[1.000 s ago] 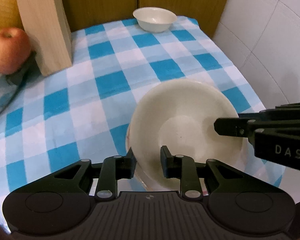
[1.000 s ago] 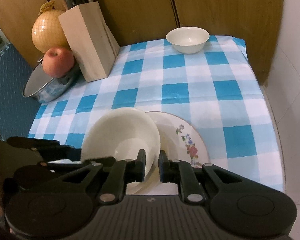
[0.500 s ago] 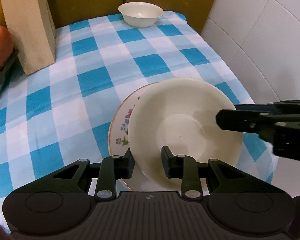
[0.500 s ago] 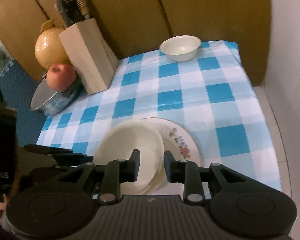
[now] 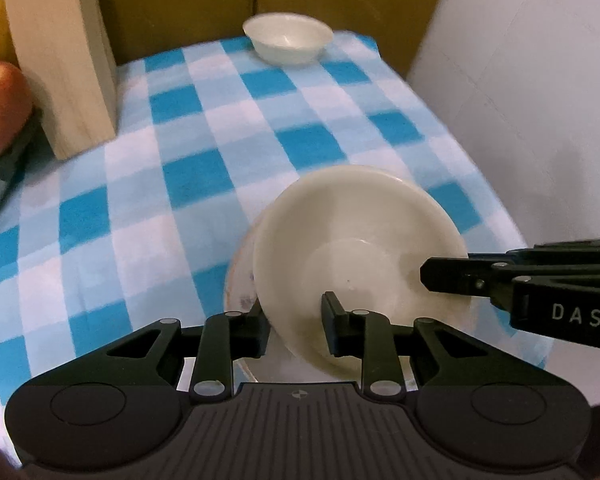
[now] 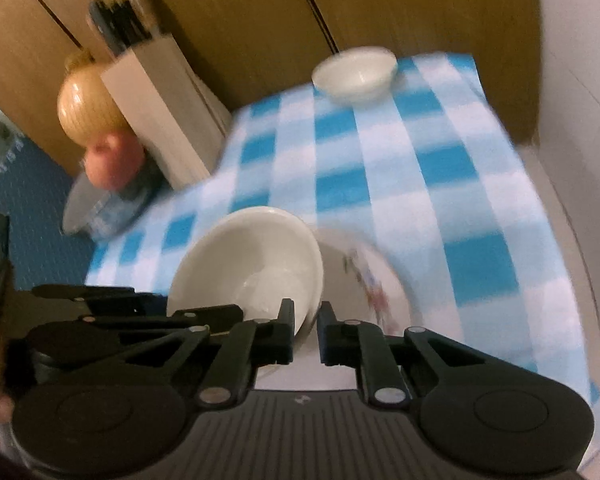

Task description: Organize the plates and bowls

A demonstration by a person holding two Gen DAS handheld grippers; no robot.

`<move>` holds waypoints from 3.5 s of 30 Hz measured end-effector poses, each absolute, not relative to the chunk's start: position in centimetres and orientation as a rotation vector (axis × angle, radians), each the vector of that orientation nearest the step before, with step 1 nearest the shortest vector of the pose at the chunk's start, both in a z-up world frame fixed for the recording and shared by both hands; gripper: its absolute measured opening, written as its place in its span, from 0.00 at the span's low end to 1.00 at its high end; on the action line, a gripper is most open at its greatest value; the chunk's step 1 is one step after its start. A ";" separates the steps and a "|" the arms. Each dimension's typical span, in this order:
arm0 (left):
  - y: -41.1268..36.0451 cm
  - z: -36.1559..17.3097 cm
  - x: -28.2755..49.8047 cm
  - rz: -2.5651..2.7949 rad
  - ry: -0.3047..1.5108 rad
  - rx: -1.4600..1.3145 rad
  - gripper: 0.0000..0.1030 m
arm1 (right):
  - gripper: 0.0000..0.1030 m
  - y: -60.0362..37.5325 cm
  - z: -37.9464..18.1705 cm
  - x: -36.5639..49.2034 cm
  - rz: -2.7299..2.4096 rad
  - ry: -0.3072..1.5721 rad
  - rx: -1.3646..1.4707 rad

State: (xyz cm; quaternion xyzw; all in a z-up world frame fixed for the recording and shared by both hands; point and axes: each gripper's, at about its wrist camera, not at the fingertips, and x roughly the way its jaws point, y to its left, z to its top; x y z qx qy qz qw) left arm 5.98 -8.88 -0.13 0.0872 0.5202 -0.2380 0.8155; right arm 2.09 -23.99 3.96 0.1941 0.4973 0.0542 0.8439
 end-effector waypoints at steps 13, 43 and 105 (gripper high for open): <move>-10.2 1.6 16.4 -0.370 1.024 0.130 0.33 | 0.10 -24.5 2.3 14.5 0.061 1.002 0.434; -16.6 1.3 28.4 -0.317 0.946 0.109 0.61 | 0.22 -33.9 -1.4 24.5 -0.121 0.931 0.480; -12.0 1.2 16.7 -0.312 1.024 0.179 0.30 | 0.13 -23.9 3.1 14.0 0.075 1.055 0.319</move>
